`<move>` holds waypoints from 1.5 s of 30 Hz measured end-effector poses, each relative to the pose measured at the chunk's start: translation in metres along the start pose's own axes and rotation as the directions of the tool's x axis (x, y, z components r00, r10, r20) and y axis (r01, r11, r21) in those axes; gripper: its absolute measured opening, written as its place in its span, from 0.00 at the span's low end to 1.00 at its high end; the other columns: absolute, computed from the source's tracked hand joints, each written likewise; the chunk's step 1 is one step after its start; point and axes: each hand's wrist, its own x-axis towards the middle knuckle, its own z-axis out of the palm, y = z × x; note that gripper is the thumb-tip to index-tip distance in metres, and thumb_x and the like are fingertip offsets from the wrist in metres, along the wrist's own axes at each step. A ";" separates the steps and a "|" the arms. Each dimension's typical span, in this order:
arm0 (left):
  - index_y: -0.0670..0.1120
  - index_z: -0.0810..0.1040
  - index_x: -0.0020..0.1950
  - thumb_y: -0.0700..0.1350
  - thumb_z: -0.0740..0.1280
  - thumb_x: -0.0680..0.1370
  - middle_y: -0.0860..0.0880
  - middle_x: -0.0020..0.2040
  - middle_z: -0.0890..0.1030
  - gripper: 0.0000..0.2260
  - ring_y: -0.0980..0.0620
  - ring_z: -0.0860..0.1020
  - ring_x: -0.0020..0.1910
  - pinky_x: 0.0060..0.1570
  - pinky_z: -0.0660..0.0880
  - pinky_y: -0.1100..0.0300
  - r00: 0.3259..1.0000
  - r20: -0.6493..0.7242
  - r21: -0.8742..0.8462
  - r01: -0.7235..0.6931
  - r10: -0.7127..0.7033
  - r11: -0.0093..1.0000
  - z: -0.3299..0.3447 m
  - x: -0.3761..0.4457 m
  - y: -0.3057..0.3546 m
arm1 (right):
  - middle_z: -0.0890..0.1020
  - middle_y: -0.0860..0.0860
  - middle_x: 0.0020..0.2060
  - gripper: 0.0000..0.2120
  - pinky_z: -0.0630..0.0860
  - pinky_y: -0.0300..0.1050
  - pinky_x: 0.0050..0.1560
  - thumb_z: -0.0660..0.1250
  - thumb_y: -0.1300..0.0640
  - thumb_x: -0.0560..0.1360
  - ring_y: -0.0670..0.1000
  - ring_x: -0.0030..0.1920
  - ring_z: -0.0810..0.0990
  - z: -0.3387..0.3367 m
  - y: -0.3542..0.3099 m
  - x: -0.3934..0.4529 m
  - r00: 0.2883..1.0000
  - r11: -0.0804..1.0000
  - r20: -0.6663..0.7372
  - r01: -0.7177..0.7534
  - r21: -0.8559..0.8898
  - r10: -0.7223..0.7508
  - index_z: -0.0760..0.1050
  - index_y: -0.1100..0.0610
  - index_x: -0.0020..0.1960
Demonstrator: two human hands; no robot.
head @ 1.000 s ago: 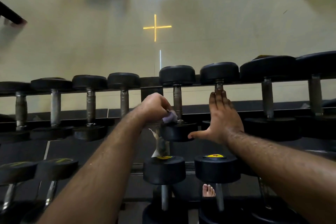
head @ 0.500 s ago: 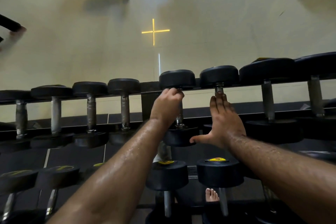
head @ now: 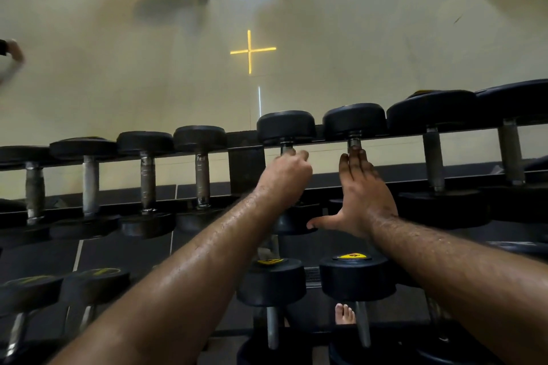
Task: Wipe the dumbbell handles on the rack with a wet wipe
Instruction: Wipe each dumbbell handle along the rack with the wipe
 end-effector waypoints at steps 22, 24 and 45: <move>0.51 0.88 0.49 0.42 0.75 0.77 0.54 0.44 0.87 0.04 0.56 0.85 0.48 0.52 0.84 0.53 0.732 0.012 -0.915 0.282 -0.681 0.288 -0.024 -0.078 -0.077 | 0.68 0.56 0.82 0.55 0.61 0.60 0.83 0.61 0.19 0.68 0.58 0.82 0.65 0.011 -0.047 -0.020 0.912 0.928 -0.185 0.371 -0.001 -0.365 0.66 0.55 0.83; 0.49 0.88 0.51 0.46 0.75 0.79 0.54 0.43 0.87 0.04 0.55 0.85 0.47 0.49 0.84 0.54 0.614 -0.063 -0.946 0.213 -0.786 0.243 -0.023 -0.087 -0.085 | 0.81 0.53 0.67 0.39 0.78 0.56 0.67 0.67 0.27 0.72 0.57 0.67 0.79 0.001 -0.099 -0.012 0.893 0.895 -0.058 0.446 -0.020 -0.446 0.76 0.53 0.72; 0.48 0.89 0.54 0.45 0.73 0.79 0.55 0.47 0.86 0.06 0.58 0.84 0.48 0.53 0.83 0.56 0.570 -0.289 -0.893 0.128 -0.769 0.431 -0.016 -0.103 -0.071 | 0.88 0.49 0.48 0.21 0.68 0.54 0.64 0.74 0.44 0.66 0.56 0.53 0.84 0.055 -0.096 0.006 0.851 0.886 -0.252 0.454 -0.090 -0.462 0.83 0.53 0.56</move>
